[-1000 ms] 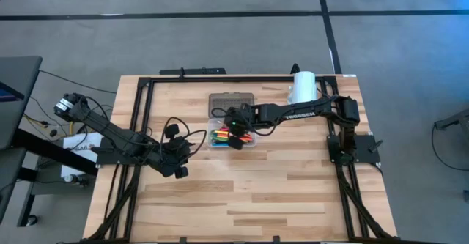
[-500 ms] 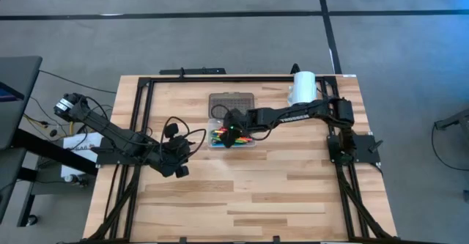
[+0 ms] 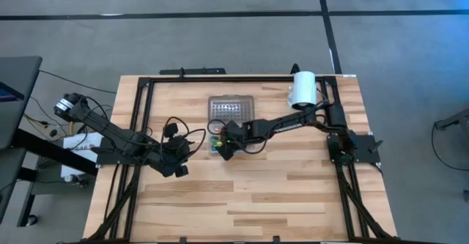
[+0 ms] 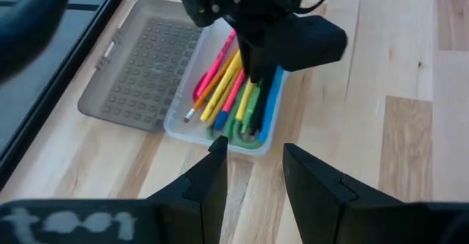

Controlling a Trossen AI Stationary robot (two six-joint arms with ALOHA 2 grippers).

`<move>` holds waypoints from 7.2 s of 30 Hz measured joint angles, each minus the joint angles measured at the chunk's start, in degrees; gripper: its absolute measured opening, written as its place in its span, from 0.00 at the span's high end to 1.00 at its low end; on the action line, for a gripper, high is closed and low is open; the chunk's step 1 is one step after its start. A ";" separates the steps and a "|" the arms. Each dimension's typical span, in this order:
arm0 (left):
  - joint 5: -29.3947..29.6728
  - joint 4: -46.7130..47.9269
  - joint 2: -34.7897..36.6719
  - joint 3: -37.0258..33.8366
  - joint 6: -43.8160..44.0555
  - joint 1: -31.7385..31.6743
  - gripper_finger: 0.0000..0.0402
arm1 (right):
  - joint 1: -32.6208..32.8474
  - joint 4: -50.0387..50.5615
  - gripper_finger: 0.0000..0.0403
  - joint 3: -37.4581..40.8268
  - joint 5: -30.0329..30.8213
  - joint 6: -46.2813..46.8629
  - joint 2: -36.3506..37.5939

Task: Pick & place school supplies into a supply box
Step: Adjust the supply box

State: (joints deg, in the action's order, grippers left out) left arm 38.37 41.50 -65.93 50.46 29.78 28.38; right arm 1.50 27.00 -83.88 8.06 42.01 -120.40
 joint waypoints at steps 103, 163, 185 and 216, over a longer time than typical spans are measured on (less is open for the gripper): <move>8.92 1.79 3.07 0.02 -15.68 -11.00 0.69 | 18.25 14.52 0.84 0.04 -4.07 5.71 1.05; 9.46 5.09 12.68 0.00 -11.05 -12.74 0.69 | 4.04 14.90 0.52 -3.54 2.47 16.04 4.81; 10.15 5.79 12.68 0.00 -9.94 -12.74 0.69 | 5.50 9.77 0.54 2.73 -4.24 15.74 4.81; 8.44 5.75 12.68 0.00 -9.05 -12.70 0.69 | 10.87 11.24 0.52 2.67 -6.73 8.81 4.81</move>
State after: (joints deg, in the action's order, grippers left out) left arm 46.81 47.25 -53.25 50.46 20.73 15.68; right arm 12.38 38.23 -81.21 1.33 50.82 -115.59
